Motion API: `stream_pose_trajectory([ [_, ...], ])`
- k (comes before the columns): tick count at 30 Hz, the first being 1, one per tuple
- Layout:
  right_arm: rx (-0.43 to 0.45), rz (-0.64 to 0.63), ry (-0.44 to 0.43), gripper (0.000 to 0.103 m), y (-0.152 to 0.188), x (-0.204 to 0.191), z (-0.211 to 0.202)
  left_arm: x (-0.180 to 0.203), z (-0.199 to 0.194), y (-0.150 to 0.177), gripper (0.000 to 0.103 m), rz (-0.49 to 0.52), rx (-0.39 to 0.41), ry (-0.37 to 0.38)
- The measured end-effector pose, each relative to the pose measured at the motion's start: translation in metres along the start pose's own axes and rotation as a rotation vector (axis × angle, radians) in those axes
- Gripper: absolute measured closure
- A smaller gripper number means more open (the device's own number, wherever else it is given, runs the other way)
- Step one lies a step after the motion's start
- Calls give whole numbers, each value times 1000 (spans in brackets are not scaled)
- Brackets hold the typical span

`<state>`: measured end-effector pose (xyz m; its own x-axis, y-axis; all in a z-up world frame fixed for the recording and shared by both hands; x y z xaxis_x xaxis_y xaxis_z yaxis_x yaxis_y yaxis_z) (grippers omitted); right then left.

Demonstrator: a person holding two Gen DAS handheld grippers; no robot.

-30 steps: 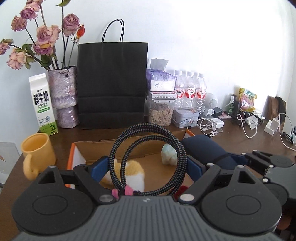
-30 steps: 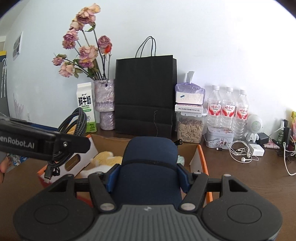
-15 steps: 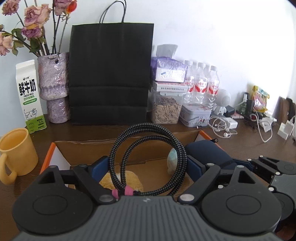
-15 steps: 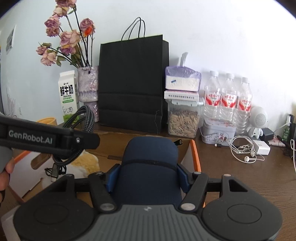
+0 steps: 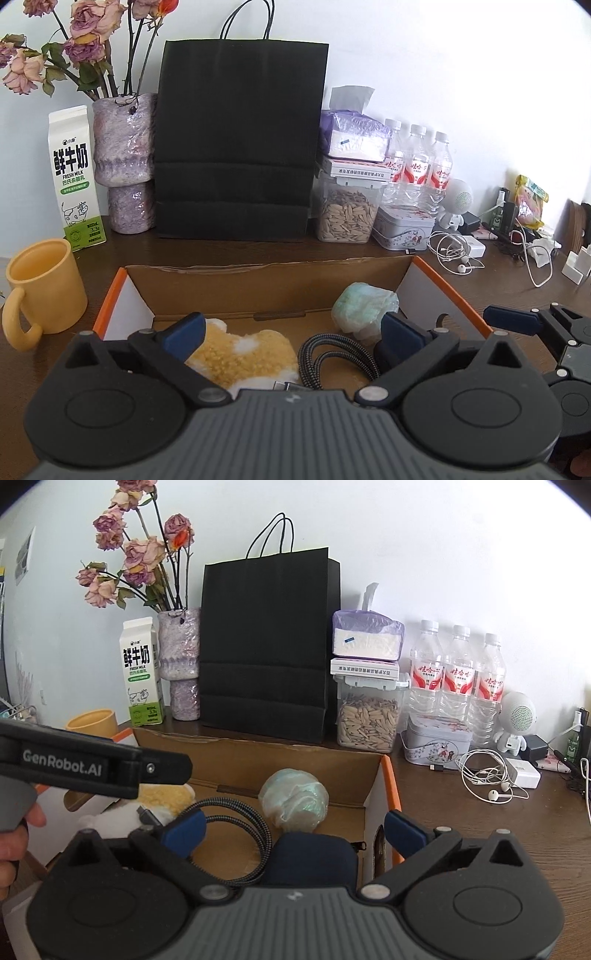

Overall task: Organize objects
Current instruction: 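Open the left tool to drop the cable into the box while the right tool releases the case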

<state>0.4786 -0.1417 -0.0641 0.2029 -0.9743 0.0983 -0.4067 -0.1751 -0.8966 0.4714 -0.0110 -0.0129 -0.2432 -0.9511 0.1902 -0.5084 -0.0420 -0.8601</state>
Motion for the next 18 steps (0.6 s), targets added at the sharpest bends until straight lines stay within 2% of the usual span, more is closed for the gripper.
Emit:
stream_pose_trajectory([
  [9, 22, -3, 4, 0, -5, -2, -17, 6, -18, -2, 0, -5, 18, 3],
  [18, 38, -7, 6, 0, -6, -5, -52, 14, -52, 4, 0, 4, 25, -14],
])
Point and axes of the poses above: each gripper's, at about its wrist camera, not at the fingertips, and z roughly the way its jaws point, x to its right, y to its underside, the point moved 10 cm from there along z, roughly the way its jaws point, and after that the axes turned 12 degrees about y, right-handed, at the moved point
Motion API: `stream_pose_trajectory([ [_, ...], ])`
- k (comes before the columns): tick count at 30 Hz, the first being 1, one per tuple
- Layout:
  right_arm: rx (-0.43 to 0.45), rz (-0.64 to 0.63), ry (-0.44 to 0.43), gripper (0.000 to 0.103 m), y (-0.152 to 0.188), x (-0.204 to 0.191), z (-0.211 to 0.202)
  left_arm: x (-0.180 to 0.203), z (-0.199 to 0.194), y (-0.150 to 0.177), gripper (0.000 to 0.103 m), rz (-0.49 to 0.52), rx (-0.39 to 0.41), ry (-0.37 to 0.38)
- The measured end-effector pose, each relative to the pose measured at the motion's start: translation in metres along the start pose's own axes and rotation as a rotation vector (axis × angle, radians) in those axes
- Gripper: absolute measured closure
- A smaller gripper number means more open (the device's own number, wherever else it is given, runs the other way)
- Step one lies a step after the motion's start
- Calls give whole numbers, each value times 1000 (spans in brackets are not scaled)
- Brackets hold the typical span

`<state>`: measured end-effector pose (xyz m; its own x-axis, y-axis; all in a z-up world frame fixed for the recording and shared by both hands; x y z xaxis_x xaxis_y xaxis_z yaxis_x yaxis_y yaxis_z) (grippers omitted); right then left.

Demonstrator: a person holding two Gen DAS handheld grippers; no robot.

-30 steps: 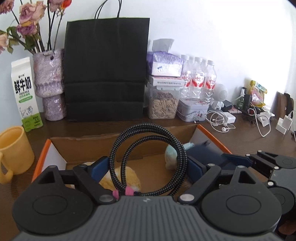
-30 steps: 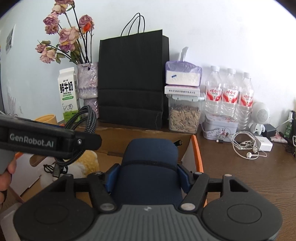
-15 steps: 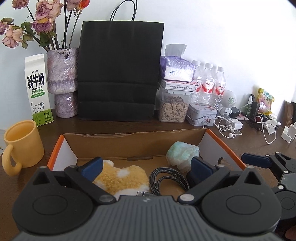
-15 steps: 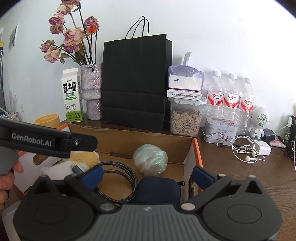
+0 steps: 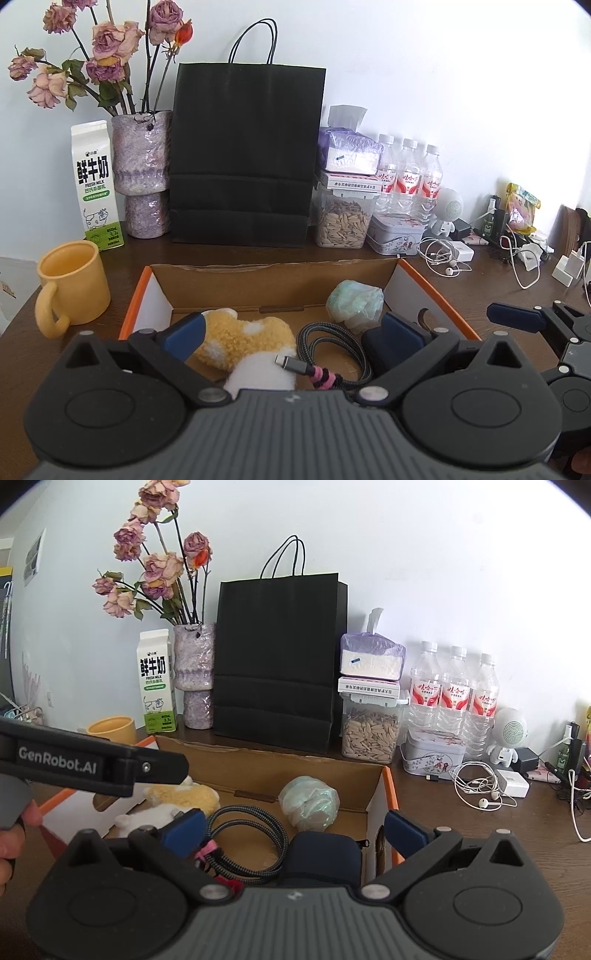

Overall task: Organize objects
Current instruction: 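Open the left tool to drop the cable into the box while the right tool releases the case, then move the left tool to the small beige block while the right tool moves to the purple cloth pouch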

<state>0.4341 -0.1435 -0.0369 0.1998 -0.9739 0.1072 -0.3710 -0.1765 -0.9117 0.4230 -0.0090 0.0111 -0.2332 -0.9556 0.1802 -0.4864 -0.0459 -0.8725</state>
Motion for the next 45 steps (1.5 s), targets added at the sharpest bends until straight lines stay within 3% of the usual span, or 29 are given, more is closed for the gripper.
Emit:
stream_pose_trajectory([
  [21, -53, 2, -5, 0, 39, -9, -88, 0, -85, 45, 0, -3, -28, -51],
  [33, -151, 9, -10, 0, 87, -13, -111, -15, -108, 97, 0, -31, -114, -86],
  [41, -228, 60, -25, 0, 120, -17, -116, -13, -111, 153, 0, -60, -200, -75],
  [45, -248, 64, -28, 0, 130, -19, -116, -9, -115, 170, 0, -65, -202, -64],
])
Point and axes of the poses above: each gripper's, at about its wrist camera, not at the fingertips, and z roughly the way its jaws point, x to its right, y to its underside, the point moved 10 cm from there along z, roughly the way its jaws point, and after that the axes turned 12 degrees about y, right-handed, at the moved point
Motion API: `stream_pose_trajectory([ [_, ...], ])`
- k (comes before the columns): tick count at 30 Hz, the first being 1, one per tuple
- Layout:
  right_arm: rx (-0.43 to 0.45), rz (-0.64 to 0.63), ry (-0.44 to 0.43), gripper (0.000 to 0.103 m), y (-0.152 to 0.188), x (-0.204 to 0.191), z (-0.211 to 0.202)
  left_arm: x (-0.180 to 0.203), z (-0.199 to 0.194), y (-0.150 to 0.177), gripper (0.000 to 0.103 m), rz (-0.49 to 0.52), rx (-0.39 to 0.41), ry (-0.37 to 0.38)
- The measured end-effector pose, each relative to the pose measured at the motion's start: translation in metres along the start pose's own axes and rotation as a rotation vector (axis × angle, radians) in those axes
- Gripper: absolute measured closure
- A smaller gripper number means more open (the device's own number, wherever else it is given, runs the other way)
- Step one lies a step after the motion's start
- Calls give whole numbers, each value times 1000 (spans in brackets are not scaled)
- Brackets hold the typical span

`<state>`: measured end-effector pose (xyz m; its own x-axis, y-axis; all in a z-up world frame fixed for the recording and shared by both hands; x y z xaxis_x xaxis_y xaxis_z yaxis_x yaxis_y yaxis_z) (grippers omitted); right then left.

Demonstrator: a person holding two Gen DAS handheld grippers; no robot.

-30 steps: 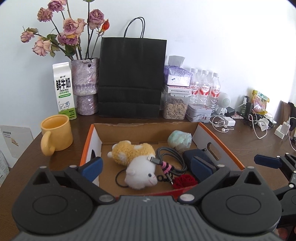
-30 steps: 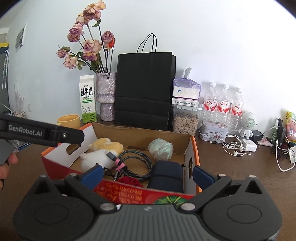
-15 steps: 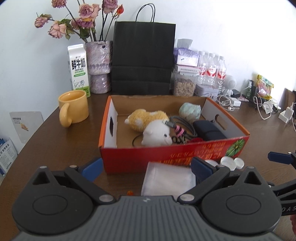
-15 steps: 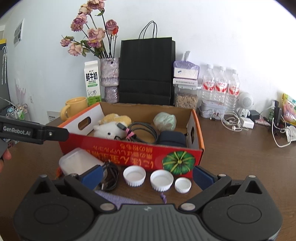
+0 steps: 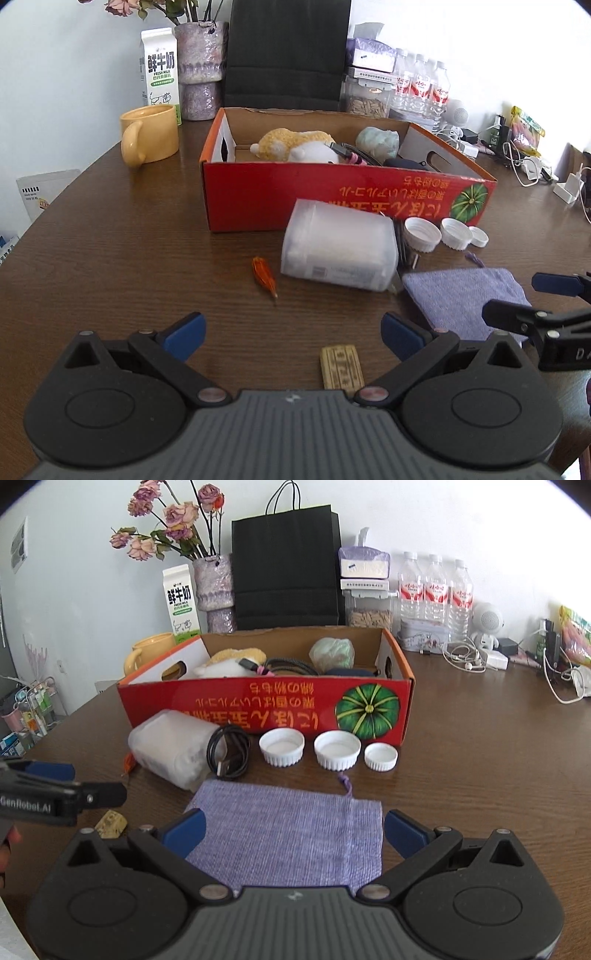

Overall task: Organize objects
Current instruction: 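Move the left tool to the small beige block while the right tool moves to the purple cloth pouch, then grasp the beige block with the left tool while the right tool grasps the purple pouch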

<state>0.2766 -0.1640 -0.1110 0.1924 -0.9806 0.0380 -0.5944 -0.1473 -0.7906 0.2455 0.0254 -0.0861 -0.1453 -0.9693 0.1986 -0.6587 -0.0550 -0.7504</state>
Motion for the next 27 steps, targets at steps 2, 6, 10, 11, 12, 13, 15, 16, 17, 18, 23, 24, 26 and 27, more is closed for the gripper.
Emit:
stream_pose_trajectory([
  [2, -2, -1, -5, 0, 1, -2, 1, 2, 0, 5, 0, 9, -5, -13],
  [6, -10, -3, -13, 0, 2, -6, 4, 4, 5, 13, 0, 19, -31, -19],
  [10, -18, -4, -14, 0, 3, -7, 7, 3, 10, 20, 0, 43, -23, -63],
  [11, -19, -4, -14, 0, 4, -7, 8, 3, 10, 20, 0, 44, -16, -64],
  [12, -22, -4, -13, 0, 4, -7, 10, 3, 9, 21, 0, 45, -11, -64],
  [13, -24, -4, -12, 0, 4, -7, 11, 3, 9, 21, 0, 45, -7, -64],
  [15, -29, -7, -11, 0, 4, -8, 13, 3, 9, 21, 0, 46, -1, -64],
  [16, -32, -8, -11, 0, 5, -9, 15, 3, 10, 21, 0, 48, 3, -64],
  [17, -38, -10, -10, 0, 6, -9, 16, 3, 10, 21, 0, 49, 5, -64],
  [18, -46, -13, -7, 0, 8, -10, 18, 3, 10, 21, 0, 51, 7, -63],
  [23, -53, -33, 11, 0, 10, -12, 23, 4, 9, 21, 0, 54, 11, -61],
  [24, -51, -35, 11, 0, 10, -12, 23, 4, 9, 21, 0, 54, 11, -61],
  [26, -49, -36, 10, 1, 11, -12, 22, 4, 9, 21, 0, 54, 13, -61],
  [27, -47, -38, 10, 2, 10, -12, 21, 4, 9, 21, 0, 54, 13, -61],
])
Point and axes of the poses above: each gripper's, at about its wrist camera, not at the fingertips, and z roughly the way its jaws point, x to its right, y to its underside, the point moved 10 cm from there along z, roughly the way its jaws point, and after that the axes turned 12 degrees about y, right-handed, at the moved point
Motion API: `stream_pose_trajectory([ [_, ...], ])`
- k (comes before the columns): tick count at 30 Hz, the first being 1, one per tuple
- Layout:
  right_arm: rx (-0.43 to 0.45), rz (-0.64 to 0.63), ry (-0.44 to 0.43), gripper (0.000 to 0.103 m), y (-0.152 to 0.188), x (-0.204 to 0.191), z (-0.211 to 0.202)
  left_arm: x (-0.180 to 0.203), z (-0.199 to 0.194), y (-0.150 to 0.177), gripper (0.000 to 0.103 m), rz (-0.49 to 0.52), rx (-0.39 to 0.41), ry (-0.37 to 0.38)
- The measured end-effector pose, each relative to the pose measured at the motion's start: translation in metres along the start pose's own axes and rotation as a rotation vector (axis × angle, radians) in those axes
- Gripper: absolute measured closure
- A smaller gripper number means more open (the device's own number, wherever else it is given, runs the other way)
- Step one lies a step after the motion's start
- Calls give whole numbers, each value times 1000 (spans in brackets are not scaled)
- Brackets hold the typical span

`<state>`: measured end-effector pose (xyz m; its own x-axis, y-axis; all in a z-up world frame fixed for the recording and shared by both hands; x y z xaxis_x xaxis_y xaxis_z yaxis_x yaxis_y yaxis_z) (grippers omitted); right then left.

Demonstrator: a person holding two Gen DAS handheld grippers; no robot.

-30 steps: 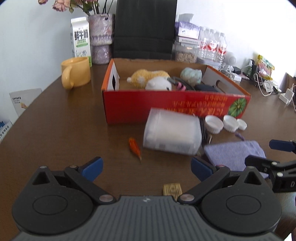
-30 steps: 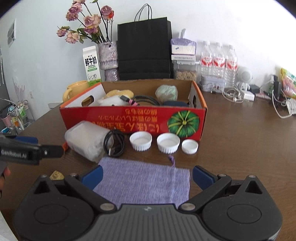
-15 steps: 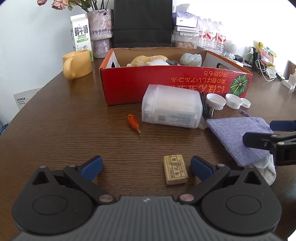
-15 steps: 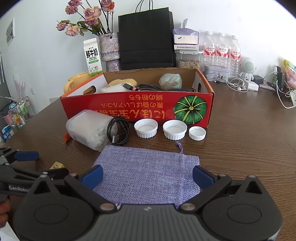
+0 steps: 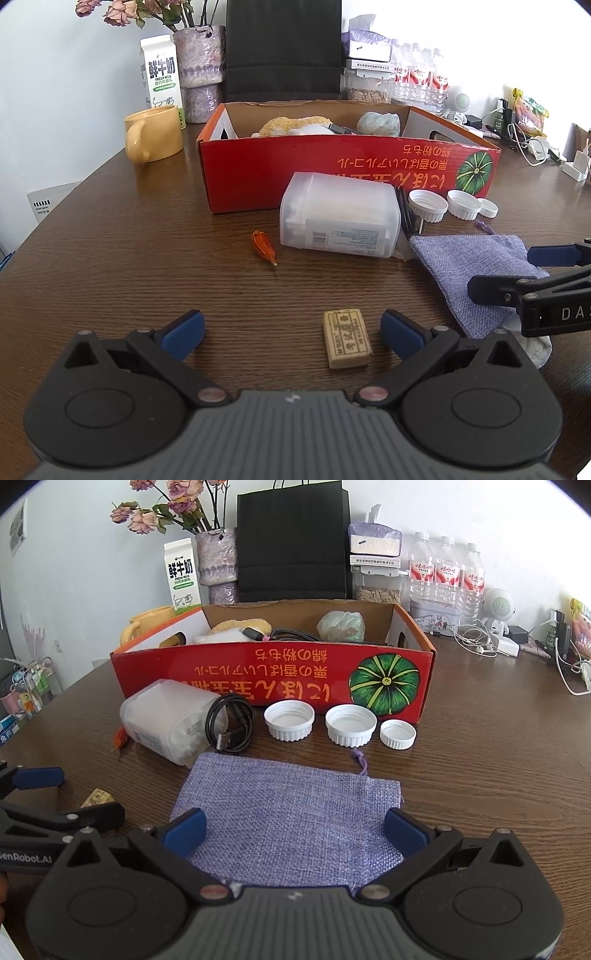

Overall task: Organize objects
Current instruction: 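Grasp the beige block with the left tool while the right tool grasps the purple pouch, then carry the beige block with the left tool while the right tool carries the pouch over the box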

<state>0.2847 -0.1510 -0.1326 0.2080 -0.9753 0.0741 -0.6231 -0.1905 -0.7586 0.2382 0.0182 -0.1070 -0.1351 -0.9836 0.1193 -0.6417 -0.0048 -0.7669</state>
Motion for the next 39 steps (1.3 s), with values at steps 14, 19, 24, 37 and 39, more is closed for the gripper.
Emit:
stream_pose_trajectory([
  [14, 54, 34, -36, 69, -9, 1, -14, 0, -1, 0, 0, 0, -2, 0],
  [19, 114, 61, -71, 75, -21, 1, -30, 1, -2, -1, 0, 4, -16, -7],
  [24, 155, 92, -102, 88, -31, 4, -45, 5, -8, -2, 25, 5, -15, 6],
  [37, 209, 146, -131, 88, -38, 12, -65, 18, -25, -10, 81, -3, 20, 59],
  [39, 215, 155, -133, 88, -39, 13, -67, 18, -28, -11, 81, -2, 27, 52],
])
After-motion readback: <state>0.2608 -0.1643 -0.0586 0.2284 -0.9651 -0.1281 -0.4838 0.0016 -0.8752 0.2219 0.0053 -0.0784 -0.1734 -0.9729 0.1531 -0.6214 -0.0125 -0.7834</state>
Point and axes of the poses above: each gripper's, at about its wrist camera, not at the fingertips, and z roughly the way its jaws point, x to its right, y to its underside, the point moved 10 cm from there along z, roughly the way its jaws point, and after that the axes turned 12 degrees about y, right-handed, at the moved point
